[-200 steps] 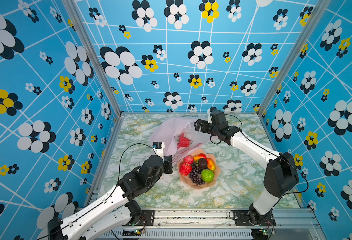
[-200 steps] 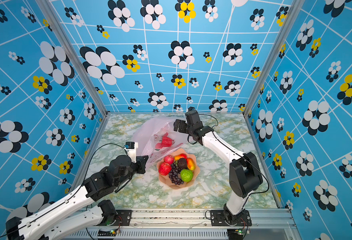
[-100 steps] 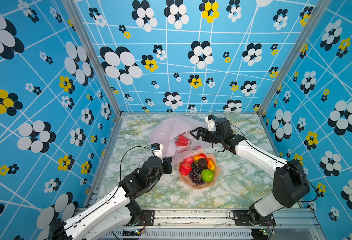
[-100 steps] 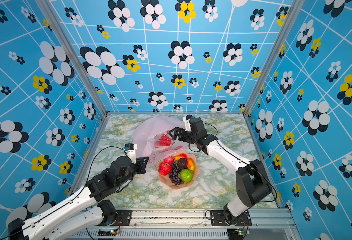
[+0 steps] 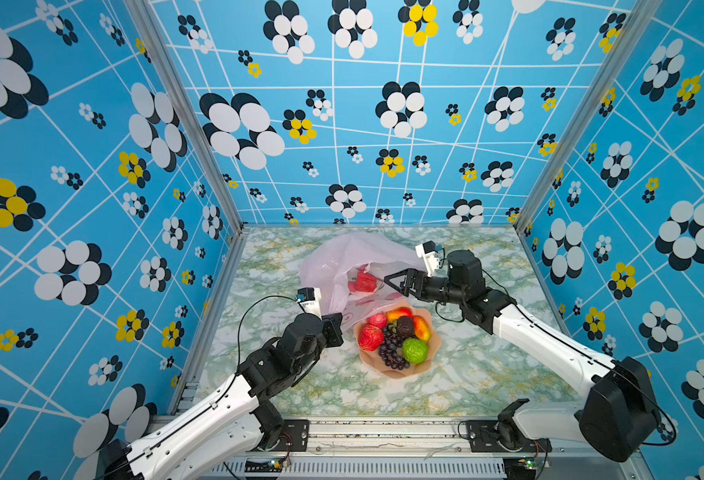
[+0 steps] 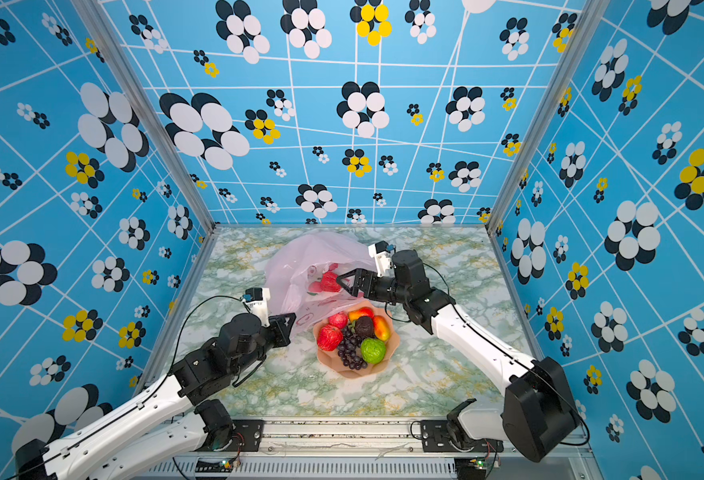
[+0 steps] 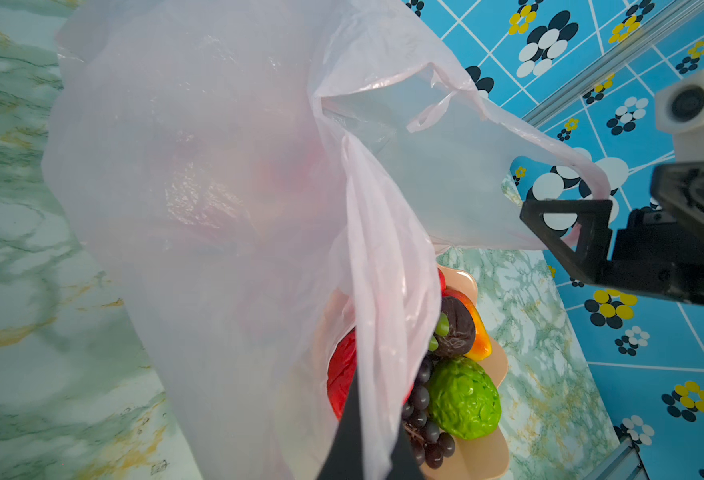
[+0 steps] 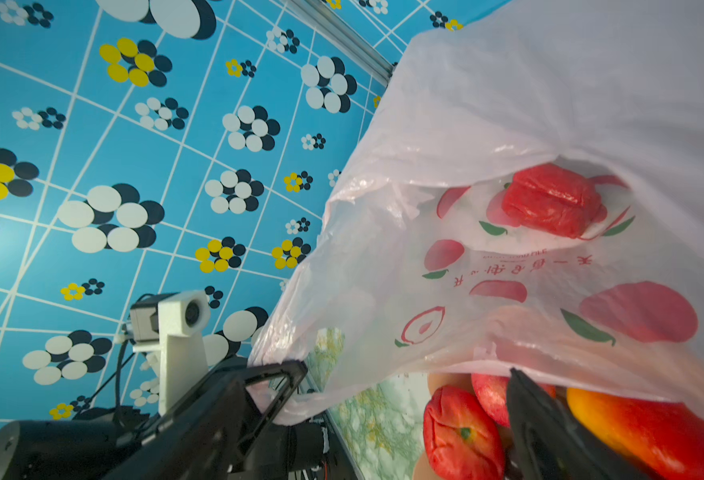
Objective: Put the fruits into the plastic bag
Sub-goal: 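Withdraw the right gripper from the bag back toward the fruit plate, then position the right gripper above the green bumpy fruit on the plate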
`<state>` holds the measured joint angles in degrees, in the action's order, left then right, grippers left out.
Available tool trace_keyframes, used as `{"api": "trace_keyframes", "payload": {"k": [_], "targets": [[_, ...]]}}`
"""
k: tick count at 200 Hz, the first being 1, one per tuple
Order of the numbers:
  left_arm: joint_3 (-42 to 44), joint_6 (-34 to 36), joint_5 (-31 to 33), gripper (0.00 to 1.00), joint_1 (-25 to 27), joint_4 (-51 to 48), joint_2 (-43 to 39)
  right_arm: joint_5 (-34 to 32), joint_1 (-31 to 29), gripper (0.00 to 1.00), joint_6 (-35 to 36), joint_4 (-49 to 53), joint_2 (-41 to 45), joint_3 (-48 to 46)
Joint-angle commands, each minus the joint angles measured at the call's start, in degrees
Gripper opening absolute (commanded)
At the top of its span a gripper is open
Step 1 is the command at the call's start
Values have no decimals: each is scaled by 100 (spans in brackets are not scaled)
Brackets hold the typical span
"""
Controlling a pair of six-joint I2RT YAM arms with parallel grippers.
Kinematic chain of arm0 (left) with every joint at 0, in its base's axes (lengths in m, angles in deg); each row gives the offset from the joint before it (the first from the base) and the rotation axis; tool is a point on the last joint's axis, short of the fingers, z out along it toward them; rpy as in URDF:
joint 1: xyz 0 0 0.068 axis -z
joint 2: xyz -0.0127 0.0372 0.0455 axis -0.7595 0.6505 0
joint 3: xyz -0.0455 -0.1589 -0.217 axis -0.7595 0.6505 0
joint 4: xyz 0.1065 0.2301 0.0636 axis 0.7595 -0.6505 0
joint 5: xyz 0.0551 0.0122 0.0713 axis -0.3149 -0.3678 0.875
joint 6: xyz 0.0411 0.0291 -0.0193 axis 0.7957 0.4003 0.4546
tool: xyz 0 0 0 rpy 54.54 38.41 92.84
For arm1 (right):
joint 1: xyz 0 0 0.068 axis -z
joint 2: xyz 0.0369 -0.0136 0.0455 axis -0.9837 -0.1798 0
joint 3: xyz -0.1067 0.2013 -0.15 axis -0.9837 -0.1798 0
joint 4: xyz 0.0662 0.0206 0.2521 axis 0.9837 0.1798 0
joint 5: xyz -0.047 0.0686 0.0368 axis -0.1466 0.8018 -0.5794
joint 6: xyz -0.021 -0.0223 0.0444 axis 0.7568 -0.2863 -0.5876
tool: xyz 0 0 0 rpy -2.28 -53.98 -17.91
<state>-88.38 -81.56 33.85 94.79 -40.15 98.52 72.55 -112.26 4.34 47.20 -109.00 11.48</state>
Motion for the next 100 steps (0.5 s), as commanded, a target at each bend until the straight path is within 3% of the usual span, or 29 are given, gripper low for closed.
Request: {"api": "trace_keyframes", "payload": {"k": [1,23,53,100], "targets": [[97,-180,78,0,-39,6,-64,-679,-499,99,573,1281,561,43],[69,-245,-37,0,-41,92,47,-1669,-978,99,904,2591,923,112],[96,-362,-181,0,-36,217,199,-2527,-1512,99,1231,3137,1771,-335],[49,-573,-318,0,-32,126,384,-3348,-1625,99,1683,4387,2453,-341]]}}
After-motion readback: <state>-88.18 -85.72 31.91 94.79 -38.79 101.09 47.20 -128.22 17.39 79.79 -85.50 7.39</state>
